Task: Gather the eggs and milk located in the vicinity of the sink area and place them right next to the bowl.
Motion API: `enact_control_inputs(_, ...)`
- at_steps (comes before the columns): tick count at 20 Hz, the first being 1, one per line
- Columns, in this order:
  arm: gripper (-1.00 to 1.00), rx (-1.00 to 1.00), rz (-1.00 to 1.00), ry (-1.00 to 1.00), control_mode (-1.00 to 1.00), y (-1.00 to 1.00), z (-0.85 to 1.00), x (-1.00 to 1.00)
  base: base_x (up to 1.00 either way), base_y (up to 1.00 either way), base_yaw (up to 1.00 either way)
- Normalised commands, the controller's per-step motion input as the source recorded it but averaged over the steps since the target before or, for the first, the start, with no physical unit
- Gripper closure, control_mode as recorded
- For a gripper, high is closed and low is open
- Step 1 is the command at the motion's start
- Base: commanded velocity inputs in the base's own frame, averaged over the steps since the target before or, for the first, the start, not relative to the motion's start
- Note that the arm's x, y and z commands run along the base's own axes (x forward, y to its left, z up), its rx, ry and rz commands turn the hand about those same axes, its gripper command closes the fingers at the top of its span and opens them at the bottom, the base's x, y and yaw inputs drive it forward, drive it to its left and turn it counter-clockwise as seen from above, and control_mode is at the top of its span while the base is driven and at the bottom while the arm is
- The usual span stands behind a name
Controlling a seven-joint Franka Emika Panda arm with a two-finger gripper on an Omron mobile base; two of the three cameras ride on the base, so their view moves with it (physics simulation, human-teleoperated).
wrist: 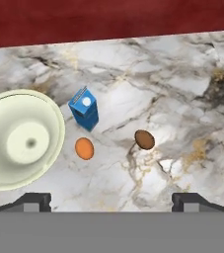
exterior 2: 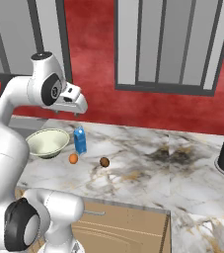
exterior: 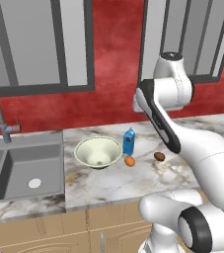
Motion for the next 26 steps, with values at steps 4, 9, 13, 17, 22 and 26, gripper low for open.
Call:
enact_control_inputs(4,-1.00,0.00,-0.24,0.08,-1.00,0.06,-0.06,0.06,0.00,0.00,0.00)
enact_control_inputs(9,-1.00,0.00,-0.34,0.05,-1.00,0.03,-0.13,0.20,0.00,0.00,0.00)
enact_control_inputs(13,-1.00,0.00,-0.36,0.06,-1.00,0.16,-0.12,0.23,0.00,0.00,0.00)
enact_control_inputs(17,-1.00,0.00,-0.26,0.02,-1.00,0.12,-0.11,0.20,0.00,0.00,0.00)
enact_control_inputs(22,-1.00,0.03,-0.08,0.00,-1.00,0.15,-0.19,0.15,0.00,0.00,0.00)
enact_control_inputs(26,-1.00,0.11,0.00,0.03,-1.00,0.05,-0.34,0.23,0.00,0.00,0.00)
